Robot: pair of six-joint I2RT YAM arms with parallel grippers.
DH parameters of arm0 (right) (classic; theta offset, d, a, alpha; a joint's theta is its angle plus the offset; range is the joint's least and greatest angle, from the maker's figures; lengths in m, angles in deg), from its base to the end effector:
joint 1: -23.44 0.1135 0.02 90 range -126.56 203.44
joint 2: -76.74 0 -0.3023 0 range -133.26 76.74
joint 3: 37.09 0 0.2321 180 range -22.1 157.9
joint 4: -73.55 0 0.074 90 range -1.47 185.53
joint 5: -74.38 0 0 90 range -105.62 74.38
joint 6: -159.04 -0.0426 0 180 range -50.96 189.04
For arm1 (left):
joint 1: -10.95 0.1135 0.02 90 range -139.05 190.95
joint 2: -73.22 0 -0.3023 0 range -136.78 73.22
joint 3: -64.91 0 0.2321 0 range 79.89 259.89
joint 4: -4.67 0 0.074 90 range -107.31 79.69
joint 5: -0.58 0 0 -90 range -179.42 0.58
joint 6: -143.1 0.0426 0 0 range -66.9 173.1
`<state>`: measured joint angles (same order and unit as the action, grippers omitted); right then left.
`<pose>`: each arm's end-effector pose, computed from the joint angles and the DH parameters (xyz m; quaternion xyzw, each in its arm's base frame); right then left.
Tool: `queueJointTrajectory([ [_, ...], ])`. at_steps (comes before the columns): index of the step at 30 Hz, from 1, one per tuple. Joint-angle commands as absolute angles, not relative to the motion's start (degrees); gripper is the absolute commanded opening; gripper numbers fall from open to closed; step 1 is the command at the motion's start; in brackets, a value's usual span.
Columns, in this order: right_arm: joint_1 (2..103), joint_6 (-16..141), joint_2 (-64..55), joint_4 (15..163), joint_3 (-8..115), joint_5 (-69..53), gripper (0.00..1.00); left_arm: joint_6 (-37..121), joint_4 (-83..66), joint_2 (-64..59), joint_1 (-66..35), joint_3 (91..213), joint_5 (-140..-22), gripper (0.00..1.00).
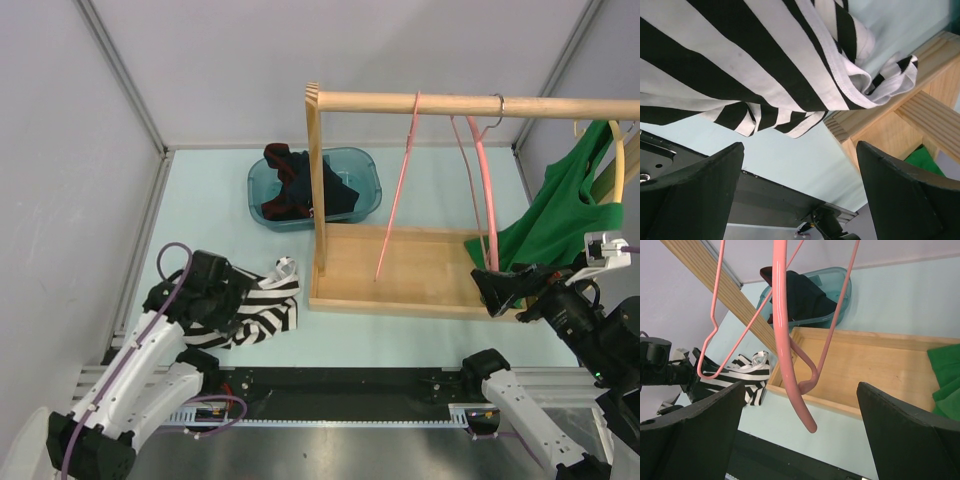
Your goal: Remove the tank top from the hanger
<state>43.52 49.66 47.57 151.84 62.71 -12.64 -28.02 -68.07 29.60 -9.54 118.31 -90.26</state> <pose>-0.0491 -0.0156 0.4643 -0.0217 0.7524 0.2406 0.6128 0.0779 -0.0284 0.2576 -0.4922 0.8385 -0.1767 0.1533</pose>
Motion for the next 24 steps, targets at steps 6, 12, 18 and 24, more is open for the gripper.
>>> queueJointTrajectory([
  [6, 43.74, 50.23, 49.05, 151.02, 63.06, -12.63, 1.0, -27.59, -63.05, 20.59, -3.64, 111.27, -86.68, 0.99],
  [12, 43.57, 50.05, 49.05, 151.02, 63.24, -12.63, 1.0, -26.79, -59.36, 17.76, -0.74, 109.87, -89.06, 0.97],
  [18, 43.74, 50.05, 49.23, 150.84, 62.98, -12.89, 1.0, -26.35, -54.53, 13.37, 0.4, 107.14, -88.18, 0.79],
  [24, 43.74, 50.23, 49.66, 150.93, 62.62, -13.51, 1.0, -24.69, -50.04, 12.75, 2.16, 105.03, -89.32, 0.29],
])
